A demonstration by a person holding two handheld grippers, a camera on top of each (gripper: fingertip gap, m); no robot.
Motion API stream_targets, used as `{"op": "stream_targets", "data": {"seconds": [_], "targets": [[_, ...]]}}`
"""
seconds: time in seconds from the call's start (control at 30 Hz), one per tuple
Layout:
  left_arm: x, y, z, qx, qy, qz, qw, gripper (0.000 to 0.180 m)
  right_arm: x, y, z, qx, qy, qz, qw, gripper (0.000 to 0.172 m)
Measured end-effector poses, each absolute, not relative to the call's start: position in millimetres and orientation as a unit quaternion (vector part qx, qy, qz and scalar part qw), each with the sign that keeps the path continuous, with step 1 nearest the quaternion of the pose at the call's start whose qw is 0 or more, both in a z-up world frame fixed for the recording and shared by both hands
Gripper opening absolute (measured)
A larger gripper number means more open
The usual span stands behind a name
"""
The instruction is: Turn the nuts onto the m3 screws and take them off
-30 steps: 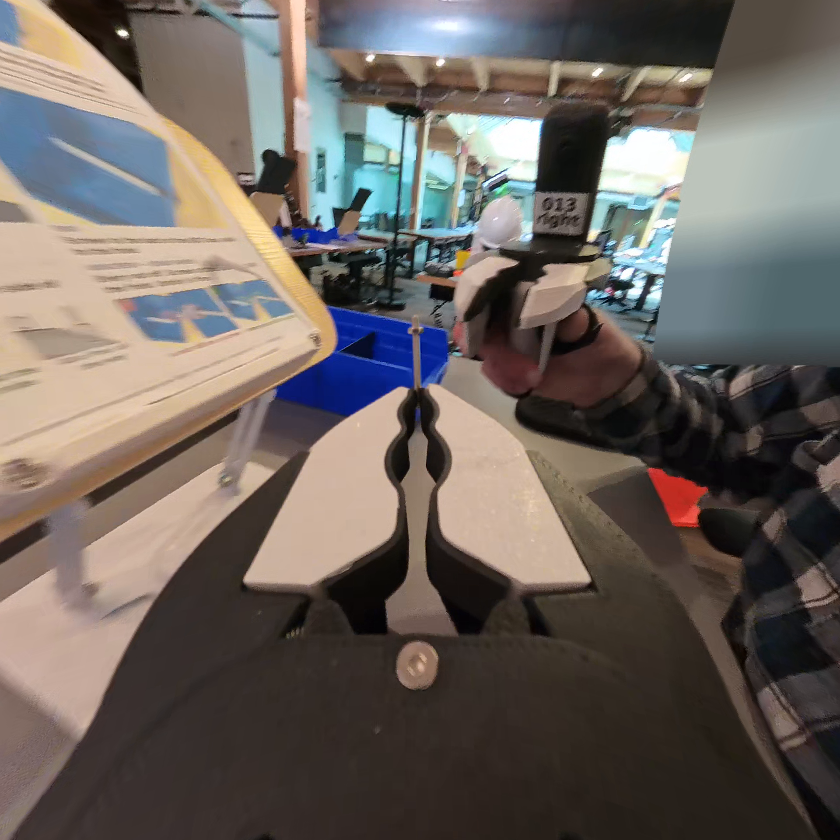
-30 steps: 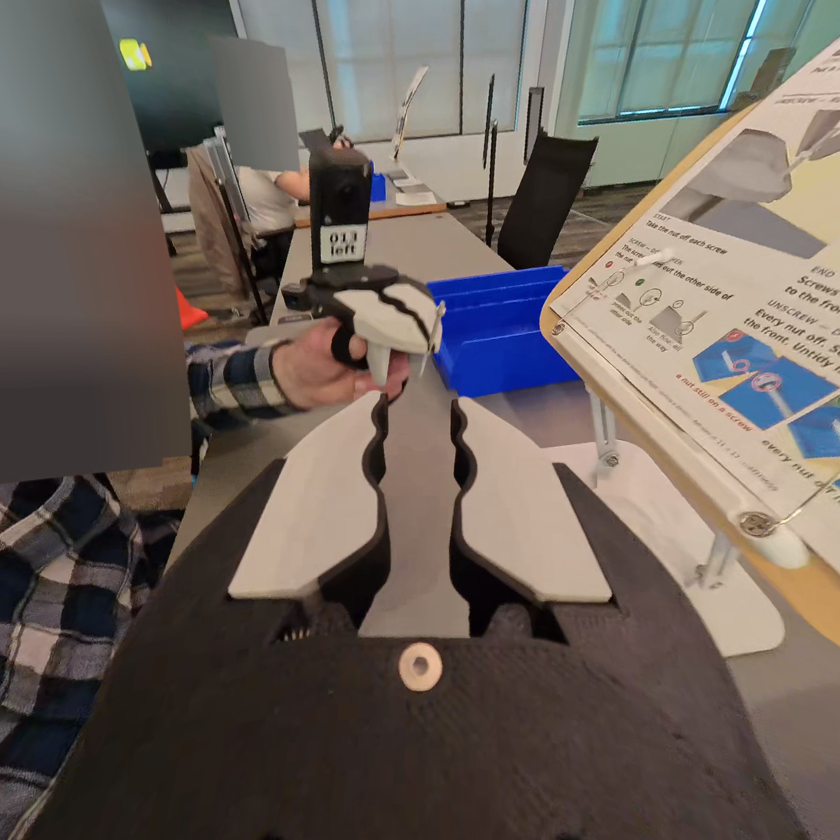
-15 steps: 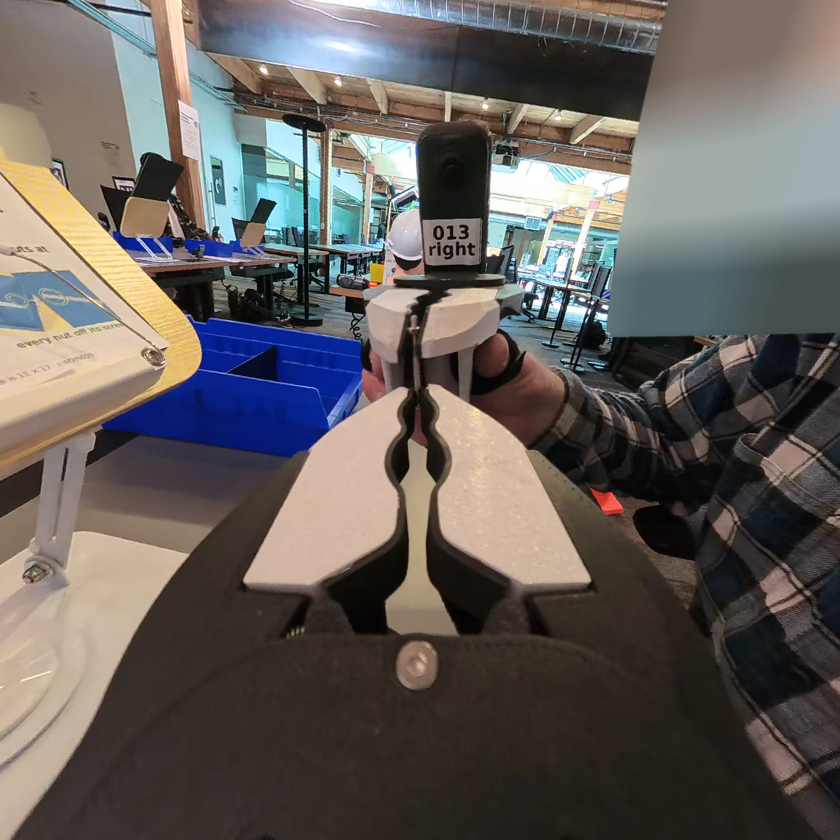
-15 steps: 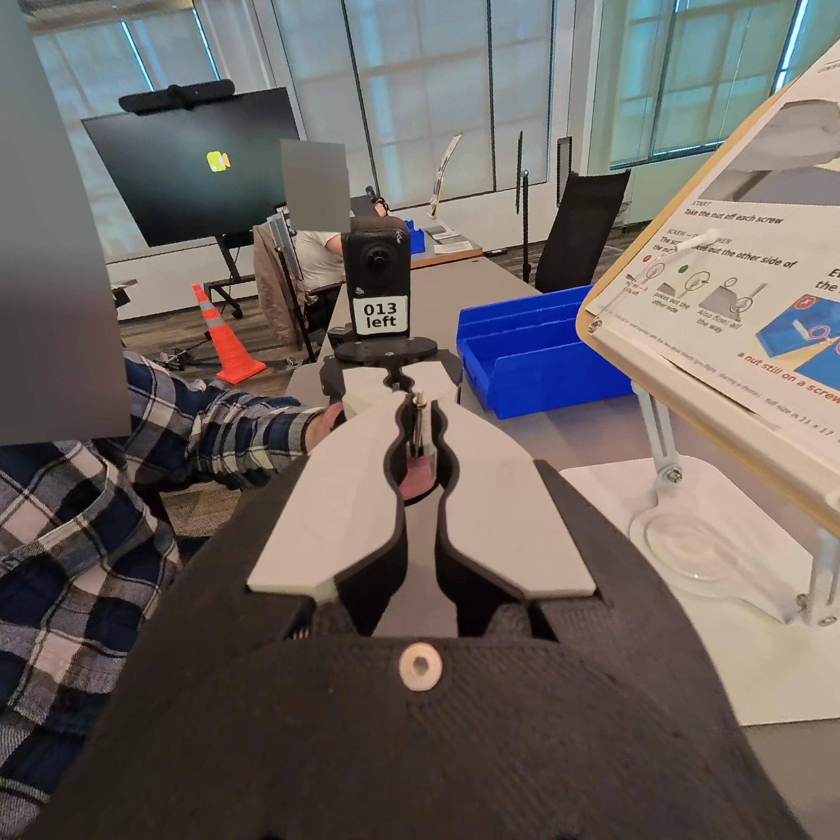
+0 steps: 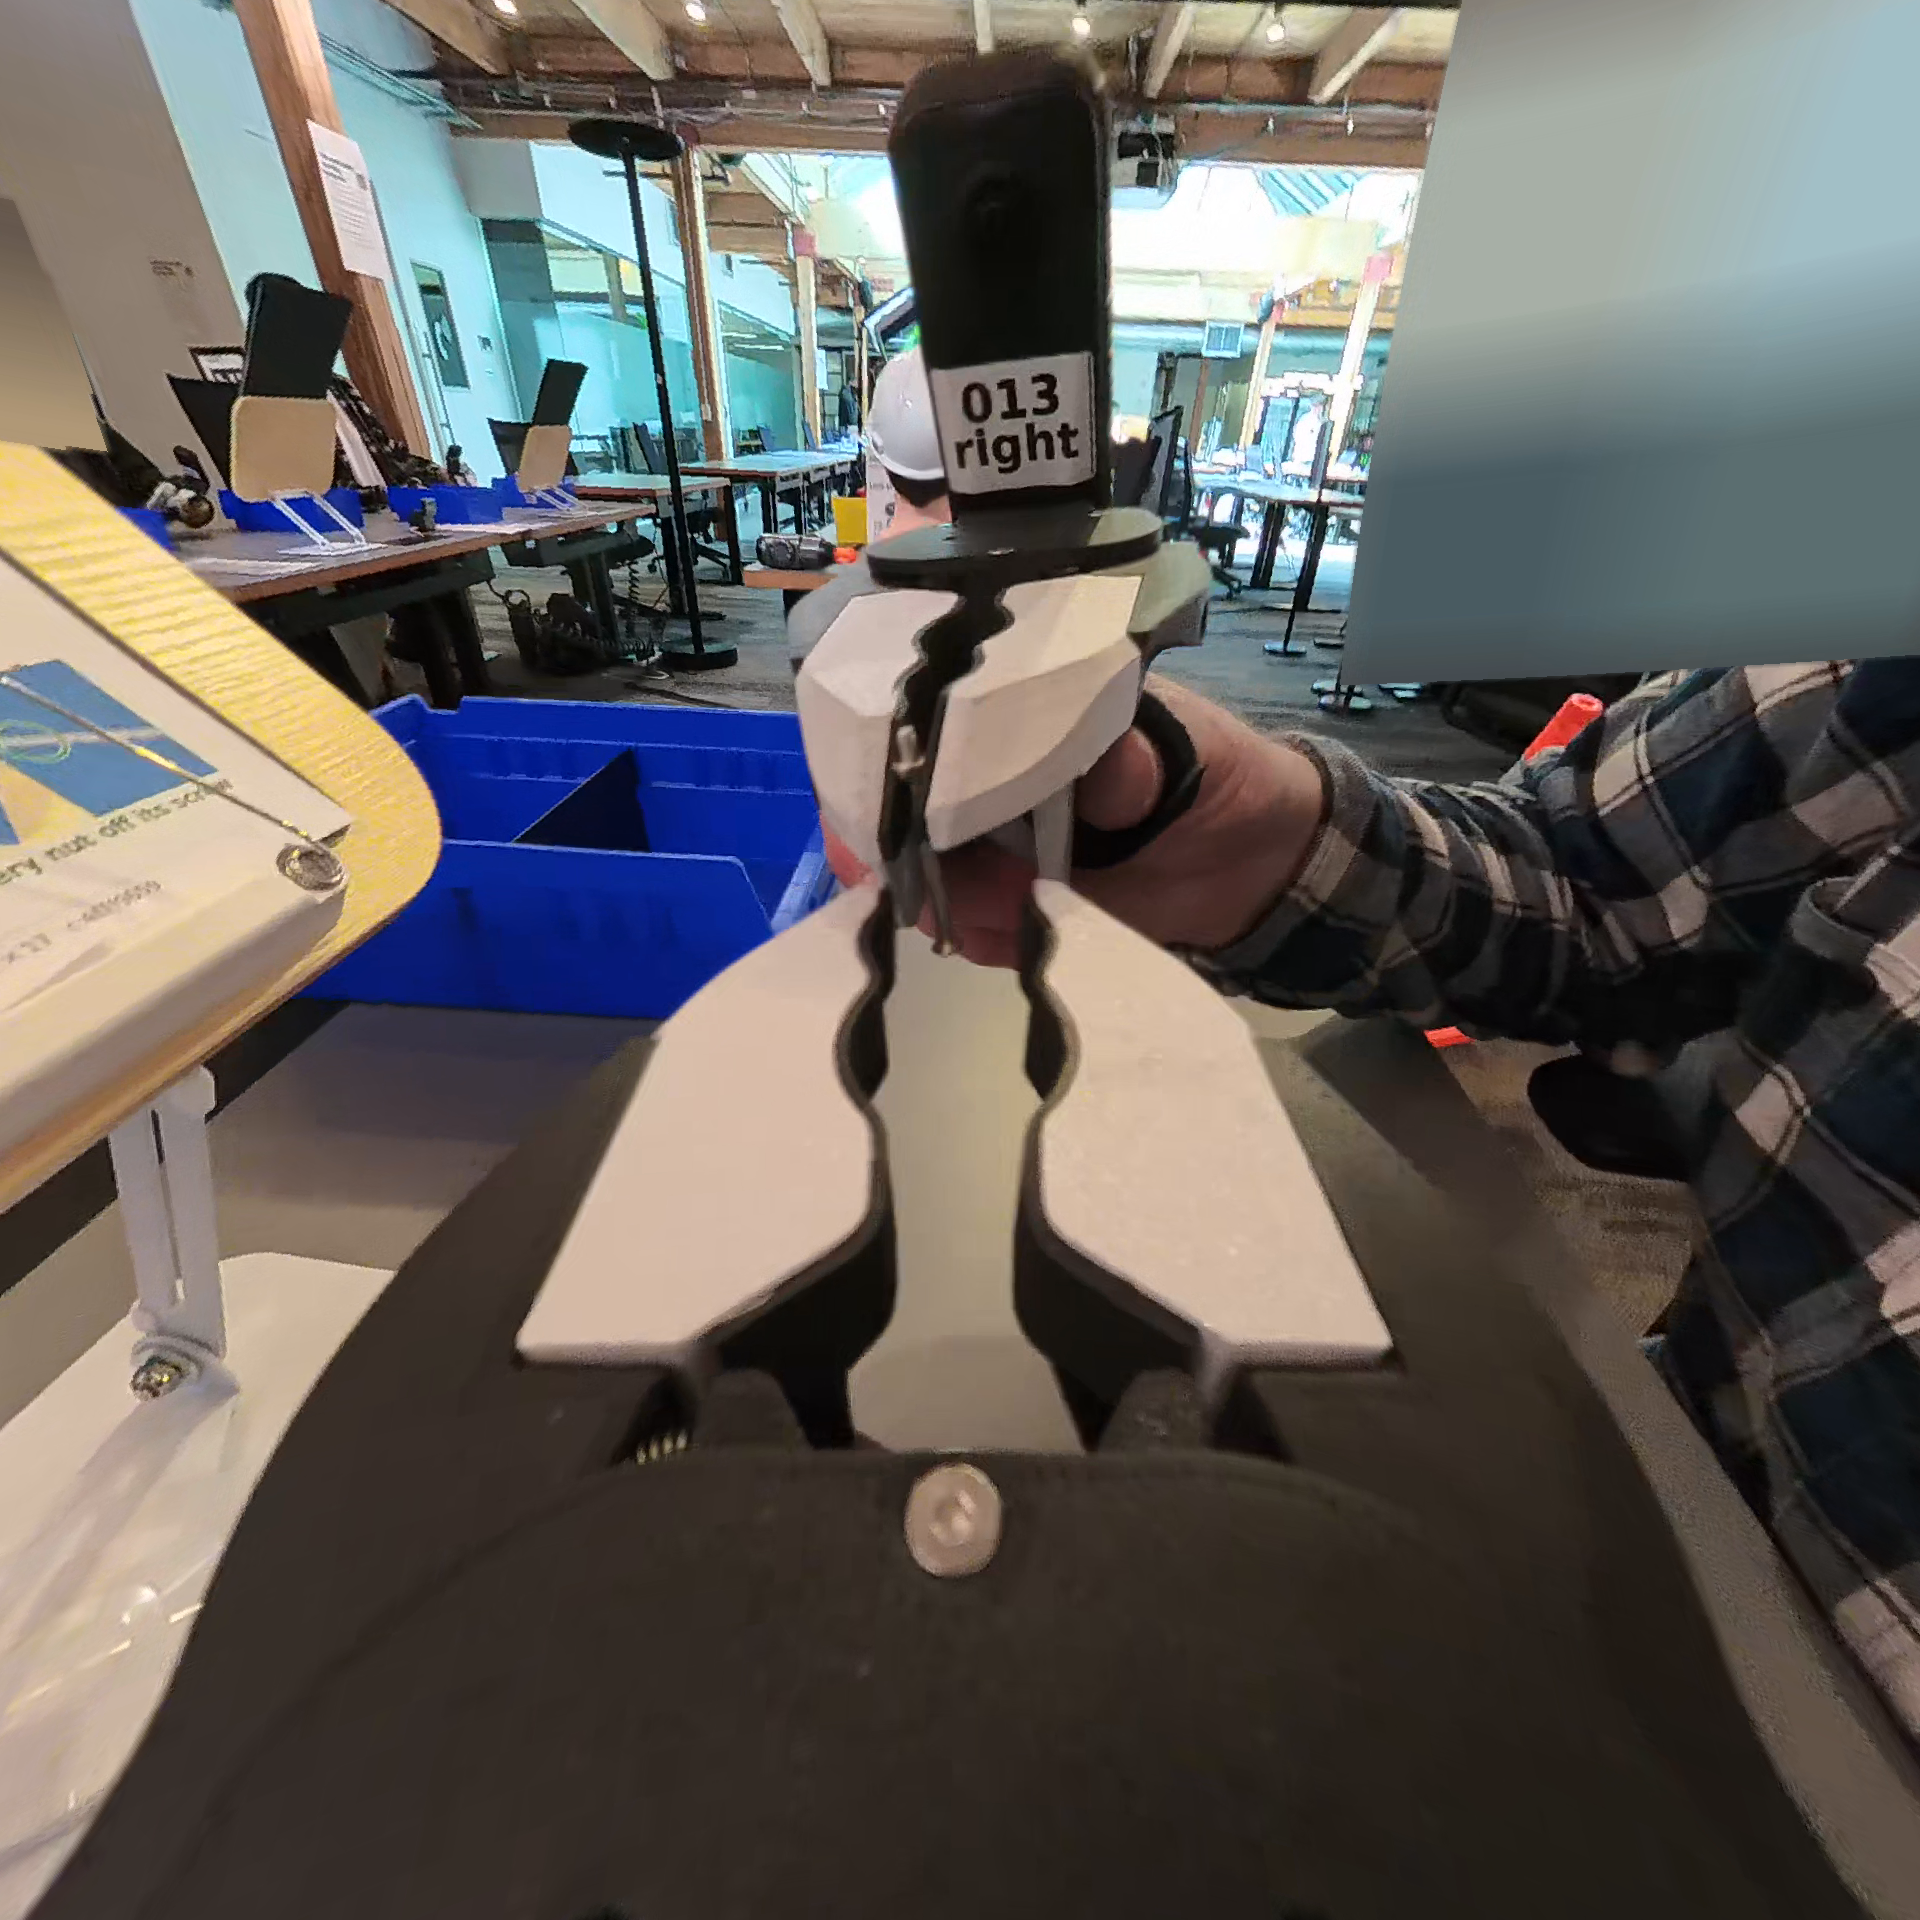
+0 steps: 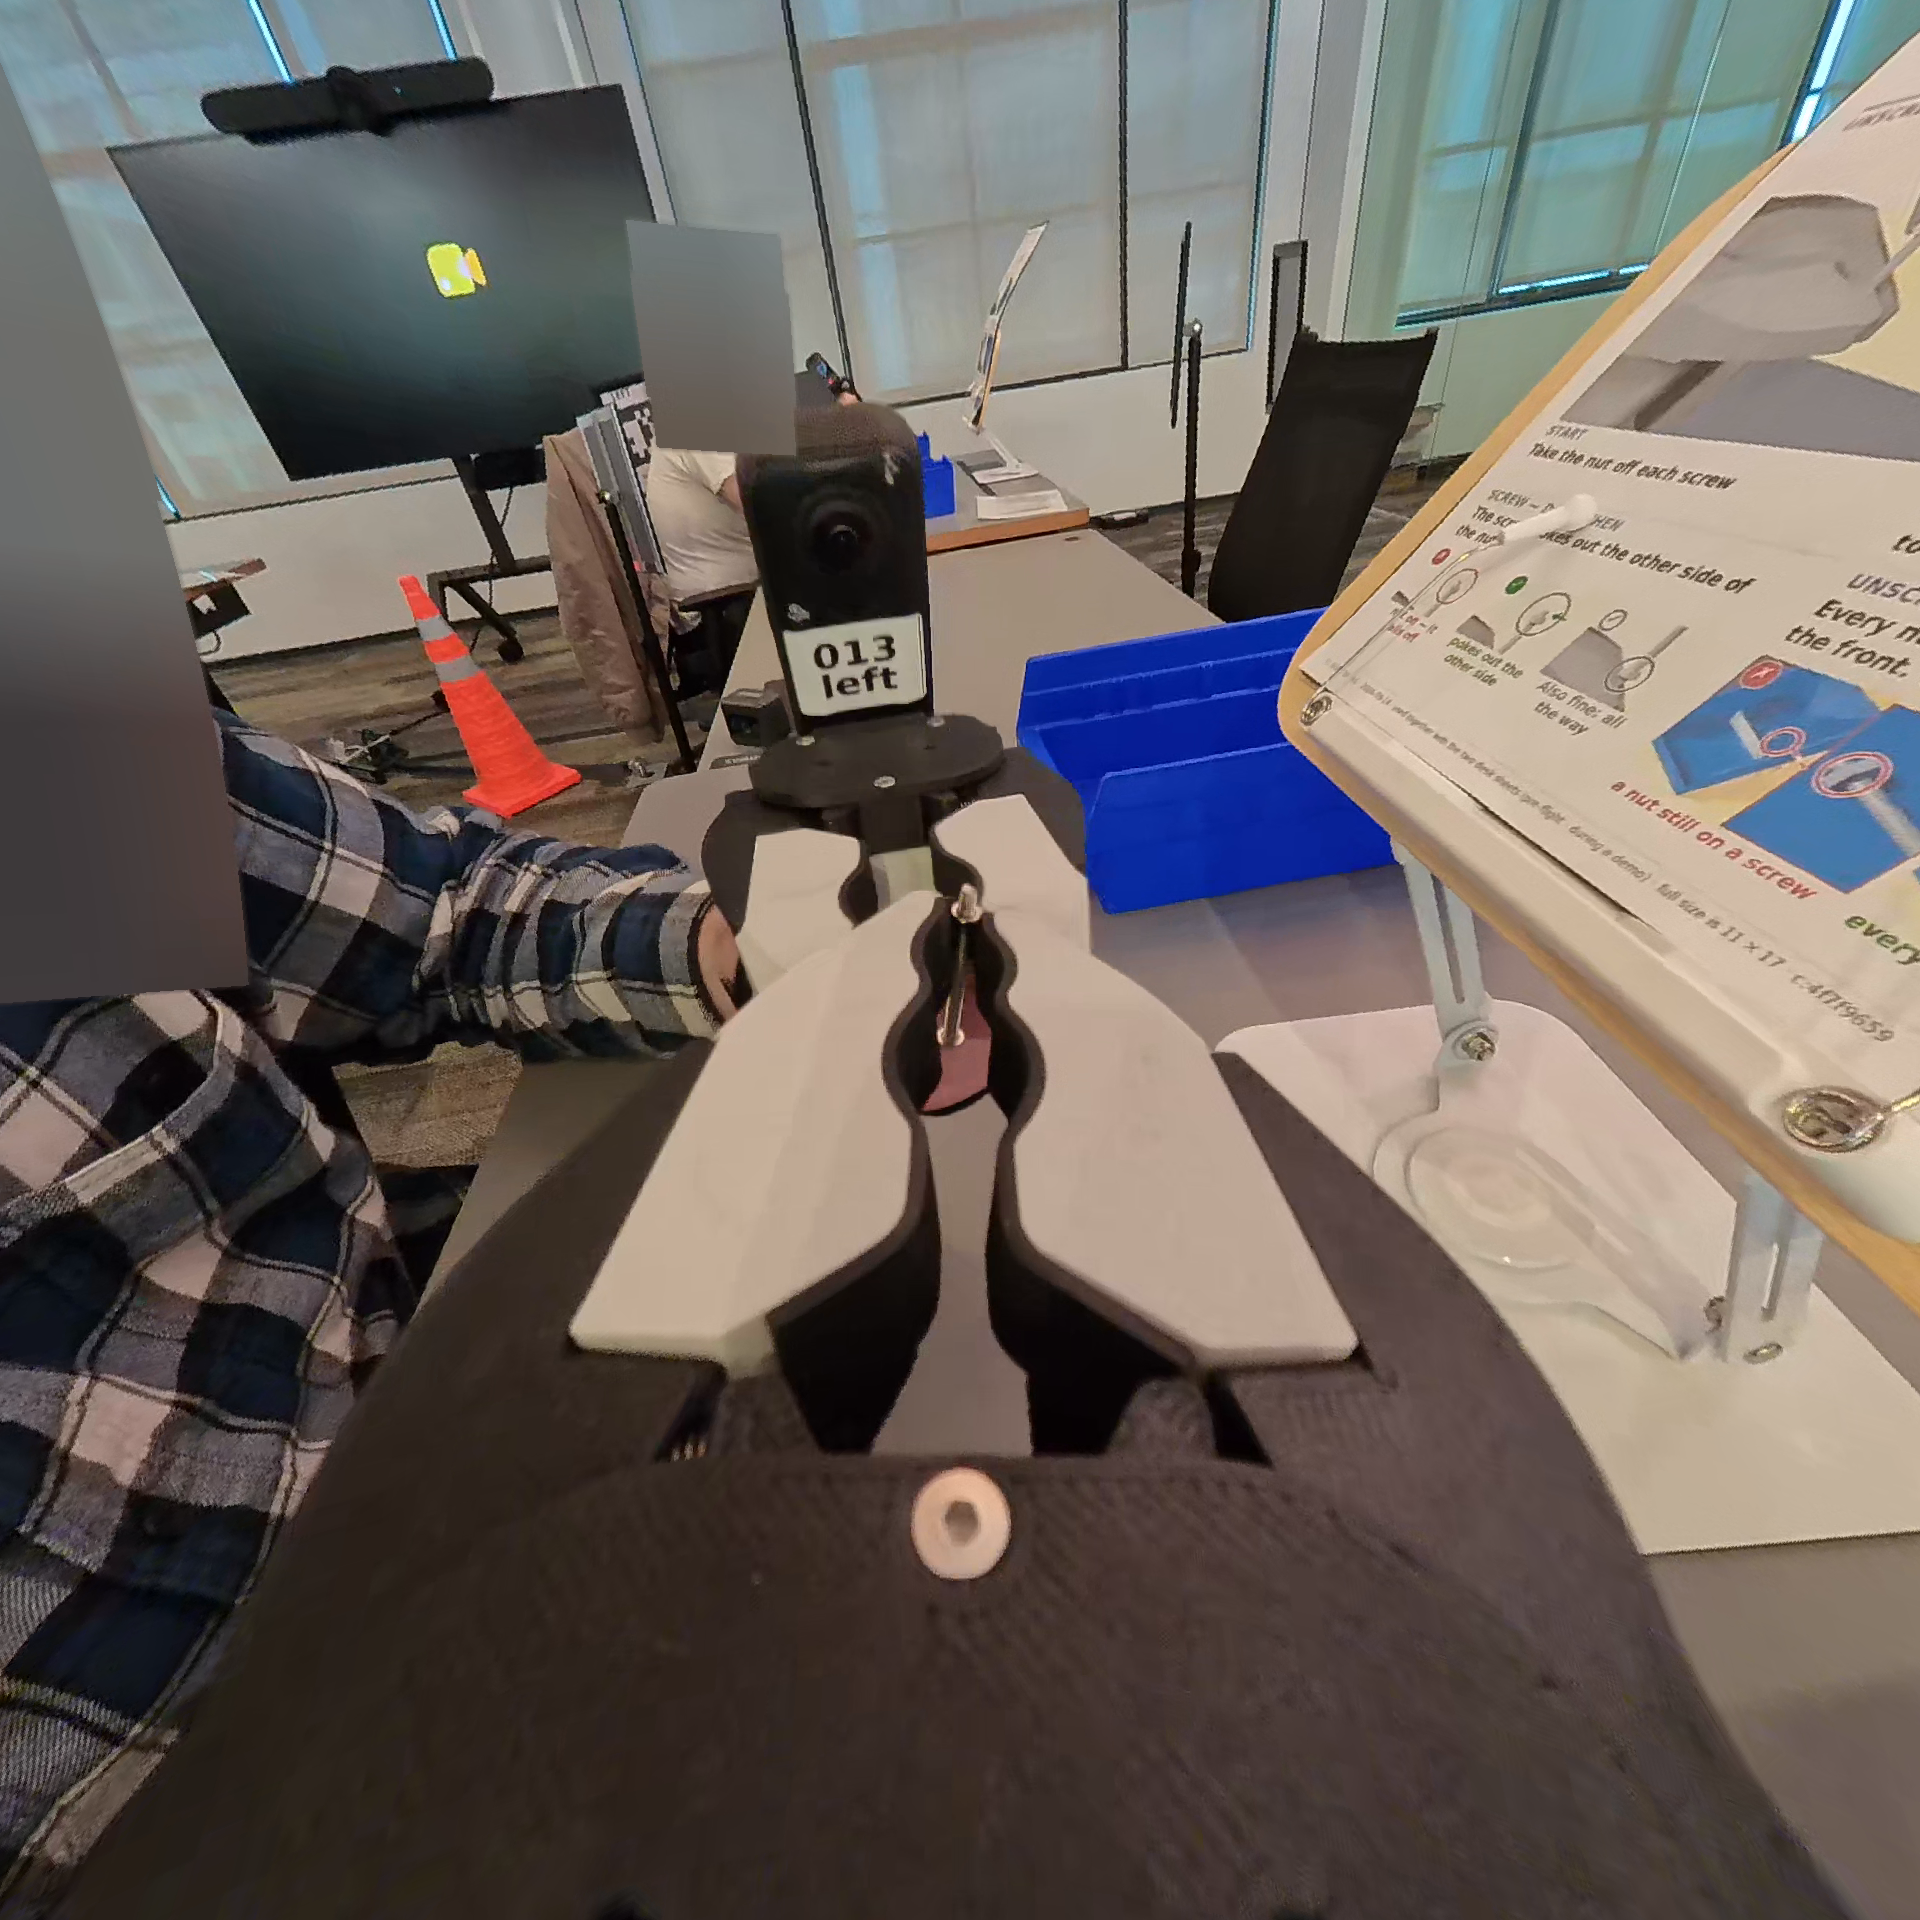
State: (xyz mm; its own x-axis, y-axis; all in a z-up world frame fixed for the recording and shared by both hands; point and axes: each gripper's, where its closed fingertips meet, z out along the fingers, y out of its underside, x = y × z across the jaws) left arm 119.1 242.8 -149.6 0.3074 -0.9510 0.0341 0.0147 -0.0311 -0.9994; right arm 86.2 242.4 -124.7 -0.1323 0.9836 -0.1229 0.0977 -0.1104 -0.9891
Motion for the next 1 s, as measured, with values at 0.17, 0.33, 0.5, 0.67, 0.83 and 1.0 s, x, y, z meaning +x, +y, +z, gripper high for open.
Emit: {"op": "stream_targets", "data": {"seconds": [0.17, 0.33, 0.5, 0.67, 0.83, 1.0], "targets": [[123, 243, -152, -0.579, 0.418, -0.433, 0.550, 0.004, 86, 240, -130, -0.513, -0.527, 0.537, 0.413, 0.004], [122, 247, -149, -0.576, 0.416, -0.426, 0.561, 0.003, 87, 242, -126, -0.506, -0.521, 0.535, 0.431, 0.006], [123, 252, -139, -0.564, 0.419, -0.424, 0.571, 0.002, 88, 255, -116, -0.502, -0.498, 0.540, 0.456, 0.045], [127, 253, -138, -0.555, 0.417, -0.425, 0.581, 0.002, 79, 258, -114, -0.496, -0.493, 0.537, 0.473, 0.055], [129, 250, -140, -0.551, 0.426, -0.423, 0.580, 0.002, 74, 260, -116, -0.498, -0.494, 0.540, 0.466, 0.050], [127, 251, -138, -0.551, 0.423, -0.420, 0.584, 0.002, 78, 262, -116, -0.497, -0.496, 0.538, 0.467, 0.049]]}}
